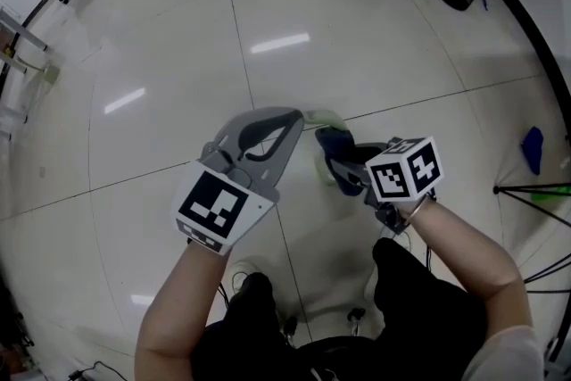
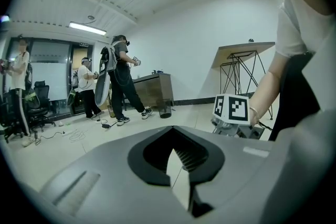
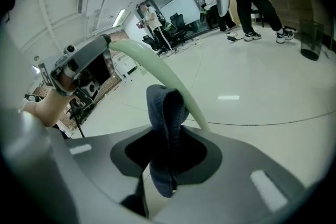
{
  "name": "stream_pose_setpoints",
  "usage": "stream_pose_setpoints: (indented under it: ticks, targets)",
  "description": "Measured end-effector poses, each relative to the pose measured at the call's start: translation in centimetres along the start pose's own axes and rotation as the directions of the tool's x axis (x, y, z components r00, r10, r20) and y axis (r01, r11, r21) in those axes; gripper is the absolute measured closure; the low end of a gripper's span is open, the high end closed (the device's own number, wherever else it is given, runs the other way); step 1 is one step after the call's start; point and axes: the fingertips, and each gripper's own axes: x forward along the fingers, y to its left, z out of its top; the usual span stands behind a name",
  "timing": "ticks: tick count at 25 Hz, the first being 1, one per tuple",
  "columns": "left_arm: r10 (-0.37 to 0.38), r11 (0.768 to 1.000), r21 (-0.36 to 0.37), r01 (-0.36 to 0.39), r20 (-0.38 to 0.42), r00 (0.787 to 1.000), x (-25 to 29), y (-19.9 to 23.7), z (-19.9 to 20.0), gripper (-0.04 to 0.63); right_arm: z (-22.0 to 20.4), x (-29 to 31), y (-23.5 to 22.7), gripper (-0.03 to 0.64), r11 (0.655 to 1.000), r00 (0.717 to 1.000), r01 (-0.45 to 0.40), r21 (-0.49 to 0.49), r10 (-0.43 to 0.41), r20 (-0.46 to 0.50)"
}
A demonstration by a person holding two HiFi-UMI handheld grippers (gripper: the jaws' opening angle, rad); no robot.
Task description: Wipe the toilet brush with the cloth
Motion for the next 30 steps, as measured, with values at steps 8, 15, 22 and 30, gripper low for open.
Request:
stream_pose_setpoints:
  ticks: [8, 15, 22, 30]
  targets:
    - [-0.007, 1.0, -0.012, 0.007, 0.001, 1.0, -0.1, -0.2, -0.1, 0.591, -4.6, 3.2, -4.2, 0.508, 0.985, 0.997, 0.017, 0.174, -0.002, -0.083]
    - [-0.023, 0.999, -0.043, 0.024, 0.023, 0.999, 0.1, -0.2, 0.2, 0.591, -8.5, 5.1, -7.6, 0.506, 0.966, 0.985, 0.063, 0.25, -0.019, -0.174]
    - [-0.025, 0.999, -0.038, 0.026, 0.019, 0.999, 0.1, -0.1, 0.1, 0.591, -7.6, 4.5, -3.8, 0.508, 0.986, 0.984, -0.022, 0.164, 0.05, -0.172]
    - [-0.024, 0.999, -0.036, 0.025, 0.015, 1.0, 0.0, -0.2, 0.1, 0.591, 1.6, 1.7, 1.0, 0.508, 0.988, 0.99, -0.141, 0.067, 0.139, 0.033]
